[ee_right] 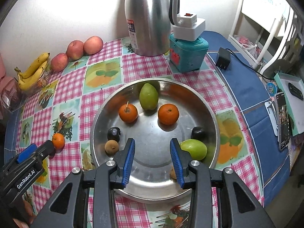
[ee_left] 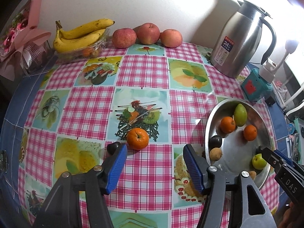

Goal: Organize fruits
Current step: 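Withdraw both open grippers from the bowl toward the loose orange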

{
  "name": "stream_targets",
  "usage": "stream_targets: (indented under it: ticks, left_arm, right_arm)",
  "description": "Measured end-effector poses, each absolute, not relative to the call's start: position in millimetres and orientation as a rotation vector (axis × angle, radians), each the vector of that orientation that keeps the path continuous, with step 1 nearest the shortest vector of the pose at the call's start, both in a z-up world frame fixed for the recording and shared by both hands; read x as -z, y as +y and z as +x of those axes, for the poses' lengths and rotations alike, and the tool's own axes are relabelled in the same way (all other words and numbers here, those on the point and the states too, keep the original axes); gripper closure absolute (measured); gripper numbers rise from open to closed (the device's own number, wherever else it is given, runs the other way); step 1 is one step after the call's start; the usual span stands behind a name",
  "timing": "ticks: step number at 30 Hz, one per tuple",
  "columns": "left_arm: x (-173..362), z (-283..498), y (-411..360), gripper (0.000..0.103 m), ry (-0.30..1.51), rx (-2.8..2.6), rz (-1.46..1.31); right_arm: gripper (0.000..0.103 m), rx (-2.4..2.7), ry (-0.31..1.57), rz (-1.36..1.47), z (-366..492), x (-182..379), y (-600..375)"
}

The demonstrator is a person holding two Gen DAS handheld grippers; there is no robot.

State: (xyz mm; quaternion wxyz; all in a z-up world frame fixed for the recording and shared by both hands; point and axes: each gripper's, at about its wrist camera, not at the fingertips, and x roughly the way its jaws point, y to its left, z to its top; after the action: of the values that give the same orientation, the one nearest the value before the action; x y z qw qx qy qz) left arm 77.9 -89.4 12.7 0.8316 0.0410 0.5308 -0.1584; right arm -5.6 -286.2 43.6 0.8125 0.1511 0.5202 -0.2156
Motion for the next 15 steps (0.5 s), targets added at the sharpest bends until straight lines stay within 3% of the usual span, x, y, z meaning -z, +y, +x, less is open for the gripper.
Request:
stream_targets:
  ticks: [2, 4, 5, 6, 8, 9, 15]
  left_arm:
    - [-12.4, 78.4, -88.4, 0.033, 1.125, 0.327, 0.082]
    - [-11.6, 79.4, -86.8, 0.011, 1.119, 0.313, 0.078]
    - [-10.3, 79.9, -86.0, 0.004, 1.118, 0.305, 0.077]
    - [-8.6, 80.6, -85.1, 0.0, 1.119, 0.297, 0.078]
    - [-4.9, 82.0, -83.2, 0.0, 1.125, 0.276, 0.086]
    - [-3.2, 82.7, -82.3, 0.0, 1.128, 0.267, 0.087]
    - [0.9, 84.4, -80.5, 0.0, 1.136, 0.25, 0.094]
  right_arm:
    - [0.064, 0.457, 1.113, 0.32, -4.5, -42.9, -285.2]
    - [0.064, 0.455, 1.113, 0.318, -3.8, -42.4, -284.1]
    - [0.061, 0.453, 1.113, 0.317, -3.6, -42.5, -283.9]
    - [0.047, 0.452, 1.114, 0.315, -3.4, -42.4, -283.6]
    - [0.03, 0.454, 1.111, 0.31, -3.0, -42.3, -283.4]
    - [0.027, 0.454, 1.111, 0.305, -2.6, -42.1, -283.1]
    - [0.024, 0.453, 1.115, 0.308, -1.0, -38.5, -284.2]
